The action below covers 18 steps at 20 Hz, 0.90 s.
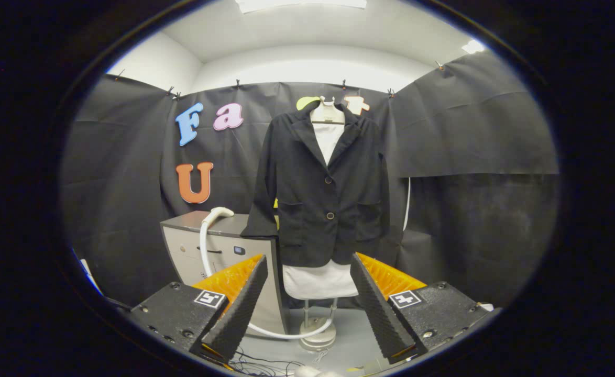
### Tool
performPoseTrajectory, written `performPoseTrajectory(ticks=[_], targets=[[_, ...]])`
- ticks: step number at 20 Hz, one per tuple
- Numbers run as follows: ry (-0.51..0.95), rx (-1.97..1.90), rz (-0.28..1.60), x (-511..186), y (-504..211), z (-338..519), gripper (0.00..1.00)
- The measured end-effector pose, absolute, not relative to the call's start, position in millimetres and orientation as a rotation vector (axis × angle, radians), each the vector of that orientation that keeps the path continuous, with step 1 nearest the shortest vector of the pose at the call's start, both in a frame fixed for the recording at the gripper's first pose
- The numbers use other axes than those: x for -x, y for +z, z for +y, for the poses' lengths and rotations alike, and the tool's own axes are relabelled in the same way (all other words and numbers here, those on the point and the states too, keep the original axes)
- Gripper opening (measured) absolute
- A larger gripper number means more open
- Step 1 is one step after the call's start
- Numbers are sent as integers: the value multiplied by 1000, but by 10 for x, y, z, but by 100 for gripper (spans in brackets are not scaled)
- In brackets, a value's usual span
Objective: Iron the clothes twice with a garment steamer, once on the left side and once on the right side.
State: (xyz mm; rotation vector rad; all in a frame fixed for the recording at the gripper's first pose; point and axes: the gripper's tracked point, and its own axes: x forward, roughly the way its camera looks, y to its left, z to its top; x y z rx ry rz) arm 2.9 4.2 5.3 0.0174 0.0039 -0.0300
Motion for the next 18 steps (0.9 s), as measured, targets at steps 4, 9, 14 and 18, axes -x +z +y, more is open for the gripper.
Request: performPoseTrajectory(ticks=[4, 9, 14, 18], targets=[[-33, -52, 24, -169, 63, 192, 99], [-33, -31, 10, -486, 287, 455, 99], [32, -28, 28, -1081, 499, 1005, 99], [95, -29, 48, -1691, 668, 1521, 98]])
